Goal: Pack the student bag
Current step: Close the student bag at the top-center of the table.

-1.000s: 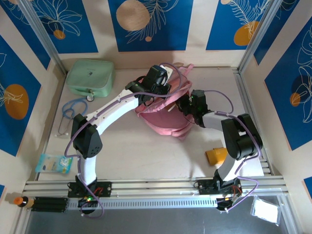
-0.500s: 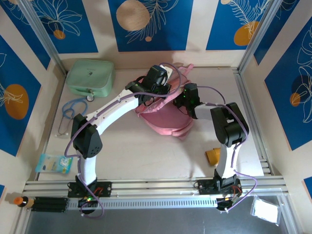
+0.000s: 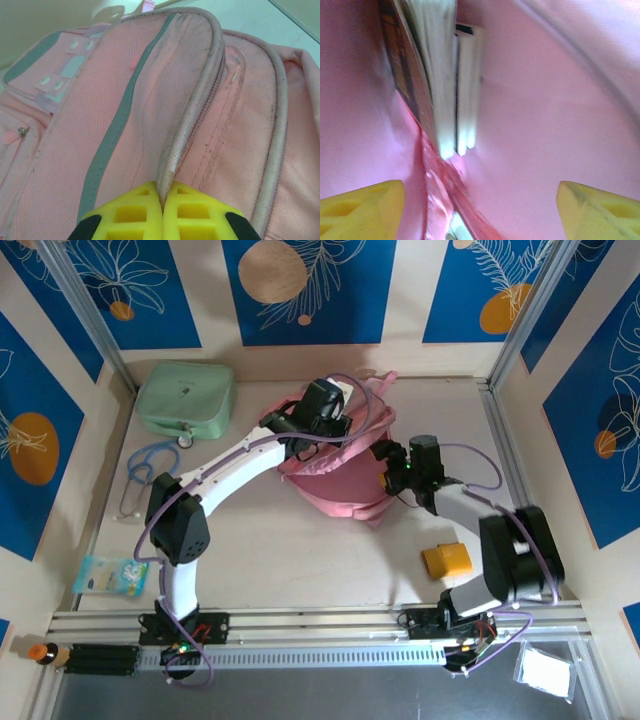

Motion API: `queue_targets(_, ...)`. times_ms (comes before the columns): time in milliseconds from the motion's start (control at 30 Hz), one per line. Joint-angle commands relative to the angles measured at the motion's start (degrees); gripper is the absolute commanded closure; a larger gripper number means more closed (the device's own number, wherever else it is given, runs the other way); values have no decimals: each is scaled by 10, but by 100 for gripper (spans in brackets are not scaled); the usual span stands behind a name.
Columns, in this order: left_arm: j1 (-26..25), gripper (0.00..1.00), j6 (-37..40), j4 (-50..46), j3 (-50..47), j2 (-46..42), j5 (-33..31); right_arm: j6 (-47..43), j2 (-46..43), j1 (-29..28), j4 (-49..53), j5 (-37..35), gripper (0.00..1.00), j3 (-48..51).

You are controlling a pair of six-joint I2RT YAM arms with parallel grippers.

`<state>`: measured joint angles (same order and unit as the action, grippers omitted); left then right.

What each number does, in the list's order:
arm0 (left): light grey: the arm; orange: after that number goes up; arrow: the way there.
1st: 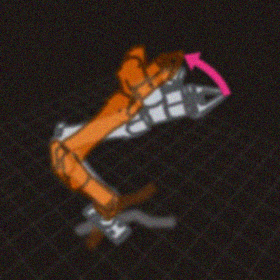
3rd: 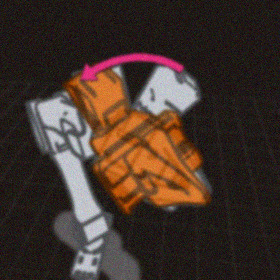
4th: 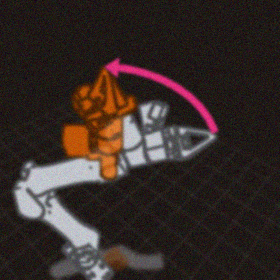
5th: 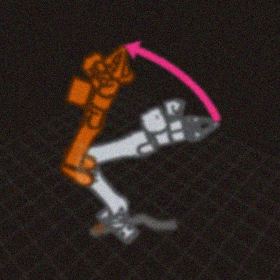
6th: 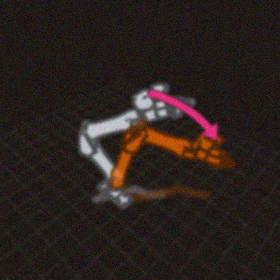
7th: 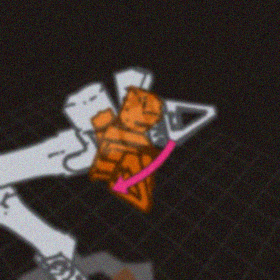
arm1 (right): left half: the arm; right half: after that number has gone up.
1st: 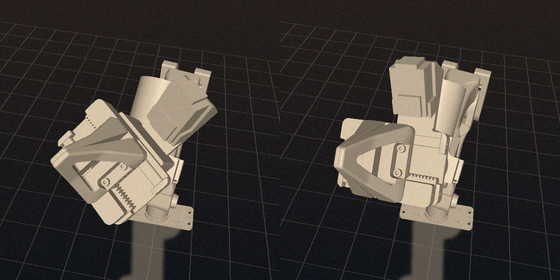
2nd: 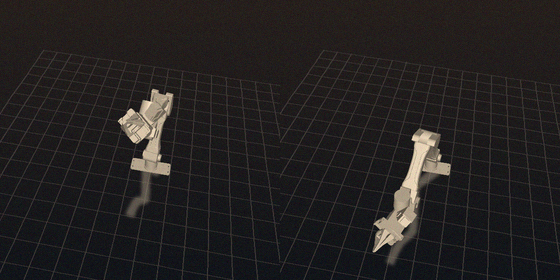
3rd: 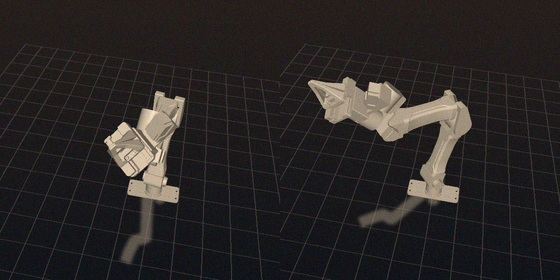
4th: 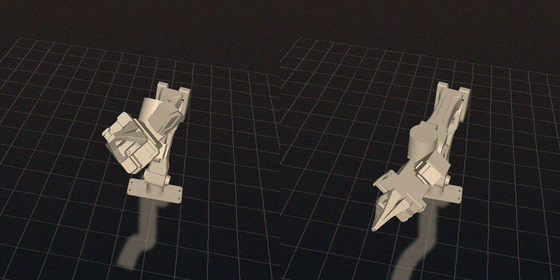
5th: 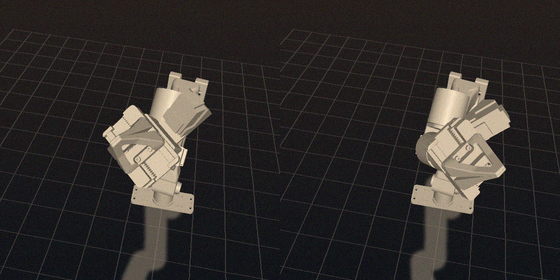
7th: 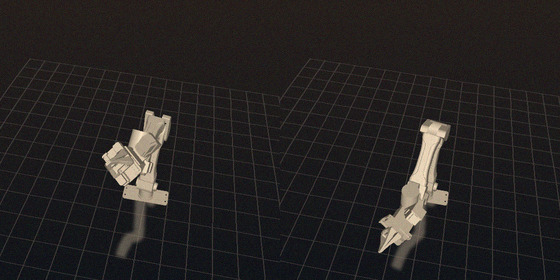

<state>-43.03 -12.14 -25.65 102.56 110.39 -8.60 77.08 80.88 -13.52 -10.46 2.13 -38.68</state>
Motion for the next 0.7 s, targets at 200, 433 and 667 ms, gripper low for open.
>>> queue_targets(200,10,60,-67,46,-41,-16,61,-103,-202,-23,303,-226,22,29)
queue_targets(433,76,25,-173,105,-190,-78,120,-145,-241,-44,303,-235,19,28)
queue_targets(667,179,24,-316,192,-385,-121,164,-159,-176,-51,298,-193,19,3)
